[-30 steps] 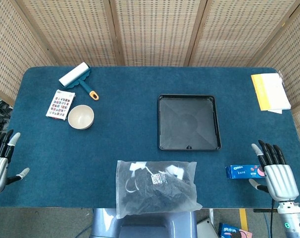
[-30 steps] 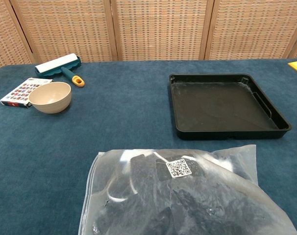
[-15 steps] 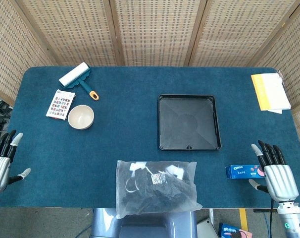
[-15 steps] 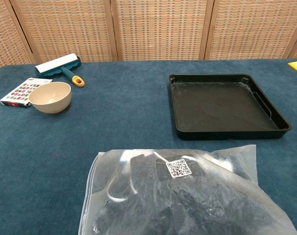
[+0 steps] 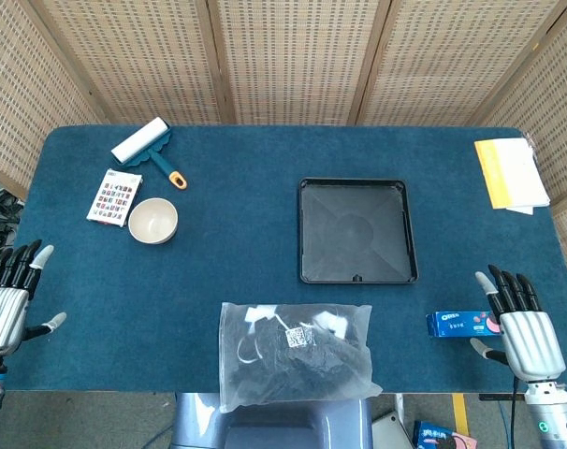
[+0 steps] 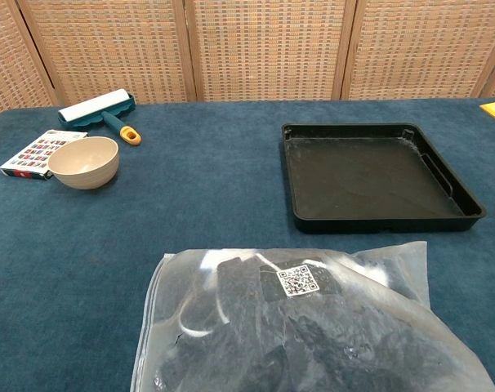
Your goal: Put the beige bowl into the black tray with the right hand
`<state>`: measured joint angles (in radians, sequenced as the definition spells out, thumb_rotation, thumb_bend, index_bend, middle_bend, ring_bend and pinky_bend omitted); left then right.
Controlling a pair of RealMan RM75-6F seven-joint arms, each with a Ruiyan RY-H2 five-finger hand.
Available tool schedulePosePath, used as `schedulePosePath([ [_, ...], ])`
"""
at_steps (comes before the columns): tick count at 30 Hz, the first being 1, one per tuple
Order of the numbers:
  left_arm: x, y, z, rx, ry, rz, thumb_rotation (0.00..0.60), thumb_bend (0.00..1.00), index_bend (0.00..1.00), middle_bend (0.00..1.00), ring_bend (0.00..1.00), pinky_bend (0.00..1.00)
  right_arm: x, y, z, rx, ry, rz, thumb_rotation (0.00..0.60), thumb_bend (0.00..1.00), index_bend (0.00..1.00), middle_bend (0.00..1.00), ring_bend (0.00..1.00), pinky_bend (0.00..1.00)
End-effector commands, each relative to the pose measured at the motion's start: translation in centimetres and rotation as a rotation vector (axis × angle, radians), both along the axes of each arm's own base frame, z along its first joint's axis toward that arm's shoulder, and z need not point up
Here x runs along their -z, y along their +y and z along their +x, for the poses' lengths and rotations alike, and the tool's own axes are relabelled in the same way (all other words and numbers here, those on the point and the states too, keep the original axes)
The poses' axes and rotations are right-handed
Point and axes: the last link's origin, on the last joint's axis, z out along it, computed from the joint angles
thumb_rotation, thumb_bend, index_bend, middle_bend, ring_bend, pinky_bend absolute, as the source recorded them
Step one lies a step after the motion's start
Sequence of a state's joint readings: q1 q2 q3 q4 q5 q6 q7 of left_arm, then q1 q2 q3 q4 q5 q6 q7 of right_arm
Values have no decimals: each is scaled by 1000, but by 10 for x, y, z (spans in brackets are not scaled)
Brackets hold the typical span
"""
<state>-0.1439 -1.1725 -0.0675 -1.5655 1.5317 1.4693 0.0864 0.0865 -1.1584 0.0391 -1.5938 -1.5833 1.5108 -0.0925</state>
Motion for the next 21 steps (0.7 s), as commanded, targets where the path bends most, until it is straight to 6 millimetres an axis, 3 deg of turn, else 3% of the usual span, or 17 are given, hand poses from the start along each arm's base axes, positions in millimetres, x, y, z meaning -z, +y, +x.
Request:
schedulePosePath([
  [1,2,18,5,21,20,-24,600,139,183,0,0,0,1,0,0,-1,-1,2,600,155,0,0,0,0],
  [6,8,50,17,56,49,-59,600,170,312,0,0,0,2,-1,0,0,-1,5,600,155,0,0,0,0],
  [12,22,87,29,64,102,-100,600,204,347,0,0,0,0,-1,-3,8,-7,1,600,155,0,0,0,0],
  [21,49,128,32,20,171,-181,600,219,371,0,0,0,0,-3,-5,14,-12,3,600,154,0,0,0,0],
])
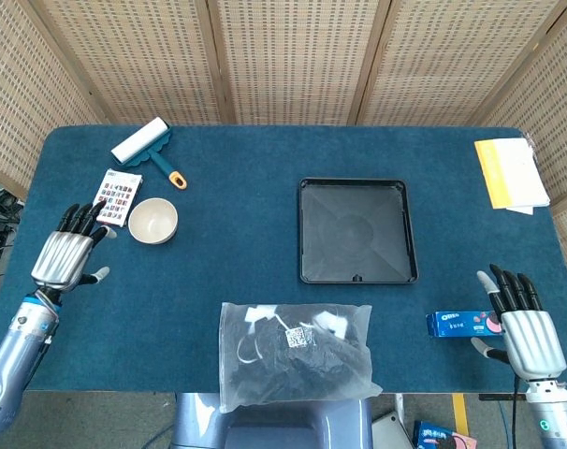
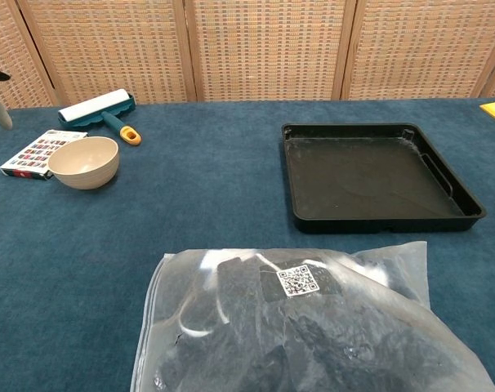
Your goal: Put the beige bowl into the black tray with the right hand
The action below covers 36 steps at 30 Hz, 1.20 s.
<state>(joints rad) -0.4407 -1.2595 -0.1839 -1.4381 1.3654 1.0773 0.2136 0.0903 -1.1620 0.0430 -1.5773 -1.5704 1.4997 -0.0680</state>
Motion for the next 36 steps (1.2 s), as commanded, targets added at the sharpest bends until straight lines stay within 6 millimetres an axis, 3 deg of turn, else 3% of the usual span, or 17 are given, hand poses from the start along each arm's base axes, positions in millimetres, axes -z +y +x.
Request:
schedulePosePath([
  [1,12,18,2,-17,33,-22,600,219,374,0,0,0,0,0,-1,2,-1,1,600,154,0,0,0,0],
  [9,31,43,2,-48,80,-44,600,220,408,0,0,0,-1,-2,-3,-2,-11,-12,600,155,14,0,0,0],
  [22,57,62,-3,-93,113,-86,600,227,431,0,0,0,-2,-3,-12,23,-16,-16,600,155,25,0,0,0],
  [33,81,80,11,-56,133,-98,600,233,490,0,0,0,0,-6,-22,57,-6,-15,600,155,32,0,0,0],
  [36,85,83,13,-48,143,-99,600,274,502,0,0,0,1,-6,-23,61,-3,-14,600,155,32,0,0,0],
])
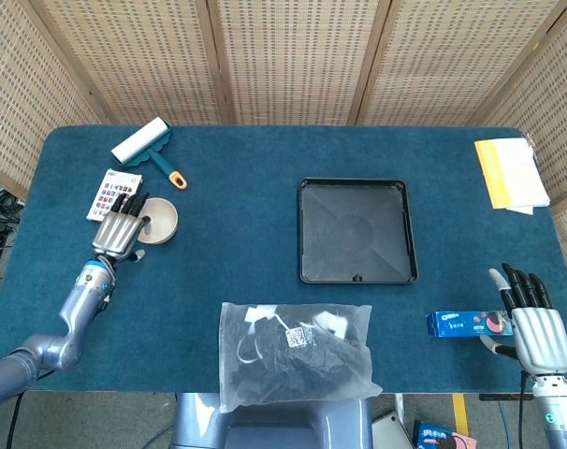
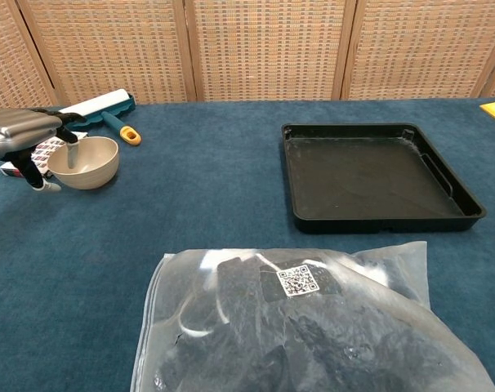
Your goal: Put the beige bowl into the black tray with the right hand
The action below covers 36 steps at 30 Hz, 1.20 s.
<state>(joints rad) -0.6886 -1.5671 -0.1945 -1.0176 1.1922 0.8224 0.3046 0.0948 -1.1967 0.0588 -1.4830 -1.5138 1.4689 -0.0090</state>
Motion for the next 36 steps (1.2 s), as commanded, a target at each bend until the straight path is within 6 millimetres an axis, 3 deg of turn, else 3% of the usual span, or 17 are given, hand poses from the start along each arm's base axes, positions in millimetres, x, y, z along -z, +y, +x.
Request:
schedulePosePath([
  [1,5,3,2,9,7,-6,600,286,505,0,0,0,1,0,-1,3,2,1,600,155,32,0,0,0],
  [11,19,8,1,4,26,-30,600,338,556,0,0,0,0,3,-3,11,3,-10,600,154,33,0,0,0],
  [19,21,7,2,27,26,-9,600,474,645,0,0,0,0,4,-3,11,6,-13,600,155,34,0,0,0],
  [30,18,5,9,94,5,27,600,477,679,0,0,0,-2,5,-2,5,0,-20,600,155,43,0,0,0],
  [36,21,8,29,142,-17,21,600,477,679,0,0,0,-3,5,-3,11,1,-20,600,154,55,0,0,0],
])
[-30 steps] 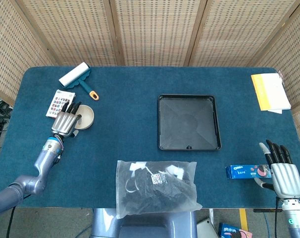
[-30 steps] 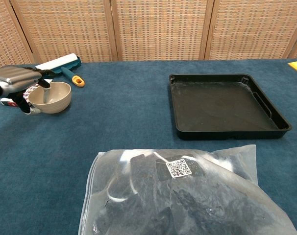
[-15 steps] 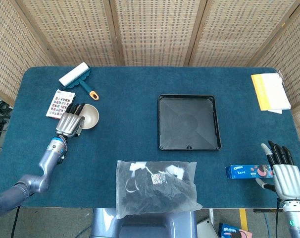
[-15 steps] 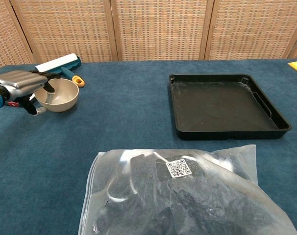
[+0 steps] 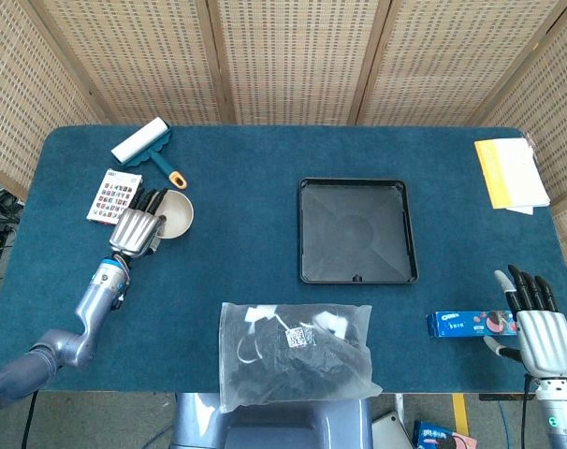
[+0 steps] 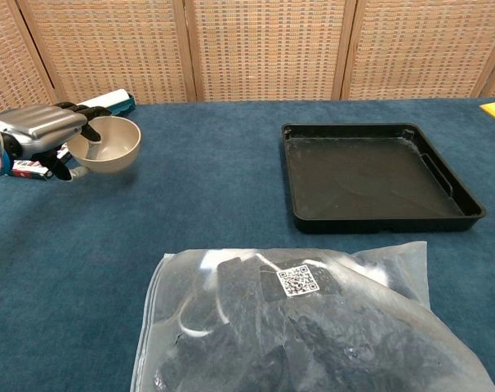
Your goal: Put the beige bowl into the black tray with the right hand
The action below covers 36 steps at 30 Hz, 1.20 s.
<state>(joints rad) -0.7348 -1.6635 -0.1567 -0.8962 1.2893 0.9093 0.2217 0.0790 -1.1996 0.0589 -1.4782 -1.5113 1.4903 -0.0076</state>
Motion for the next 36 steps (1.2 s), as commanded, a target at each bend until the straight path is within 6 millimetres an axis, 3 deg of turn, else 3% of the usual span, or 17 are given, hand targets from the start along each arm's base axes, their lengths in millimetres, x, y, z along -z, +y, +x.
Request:
schedulePosePath([
  [1,4,2,15,31,-18,-8,600,477,678,0,0,0,0,0,-1,7,2,2,600,155,56,0,0,0],
  [12,35,-5,80,132,-87,-78,600,477,675,0,0,0,-2,-1,-4,15,-1,-4,600,155,56,0,0,0],
  [20,62,-18,110,199,-63,-131,600,476,673,0,0,0,-3,0,-3,12,-1,-4,600,155,56,0,0,0],
  [33,84,-19,134,196,-44,-149,600,462,615,0,0,0,-5,0,-4,13,-9,-11,600,155,56,0,0,0],
  [36,87,-19,135,187,-42,-155,600,430,517,0,0,0,-6,-1,-4,13,-12,-15,600,155,55,0,0,0],
])
